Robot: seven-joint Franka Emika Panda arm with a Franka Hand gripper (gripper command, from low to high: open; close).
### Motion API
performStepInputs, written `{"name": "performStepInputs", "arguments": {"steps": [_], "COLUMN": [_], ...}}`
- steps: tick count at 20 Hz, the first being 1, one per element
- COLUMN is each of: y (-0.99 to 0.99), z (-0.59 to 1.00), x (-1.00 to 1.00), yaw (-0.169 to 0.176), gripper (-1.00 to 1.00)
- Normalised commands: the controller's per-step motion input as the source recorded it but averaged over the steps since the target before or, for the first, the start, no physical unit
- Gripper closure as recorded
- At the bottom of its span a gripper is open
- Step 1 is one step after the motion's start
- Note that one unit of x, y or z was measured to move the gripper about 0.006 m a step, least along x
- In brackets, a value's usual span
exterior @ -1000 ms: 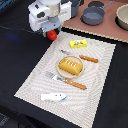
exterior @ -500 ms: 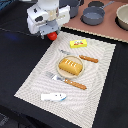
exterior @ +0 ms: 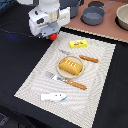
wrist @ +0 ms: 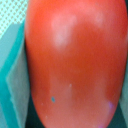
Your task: Interact with the objects in diverse but meaningful ways.
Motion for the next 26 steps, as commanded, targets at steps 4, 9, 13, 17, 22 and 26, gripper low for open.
{"name": "performStepInputs", "arguments": {"steps": [4, 9, 13, 17, 22, 26], "y": [0.30, 0.53, 0.85, 0.93, 0.93, 0.60], "z": [0.98, 1.00, 0.90, 0.63, 0.40, 0.76], "x": [-0.02, 0.02, -0.18, -0.41, -0.20, 0.59], "yaw": [-0.091, -0.092, -0.027, 0.000, 0.000, -0.021], "gripper": [1.00, 1.00, 1.00, 1.00, 1.00, 1.00]}}
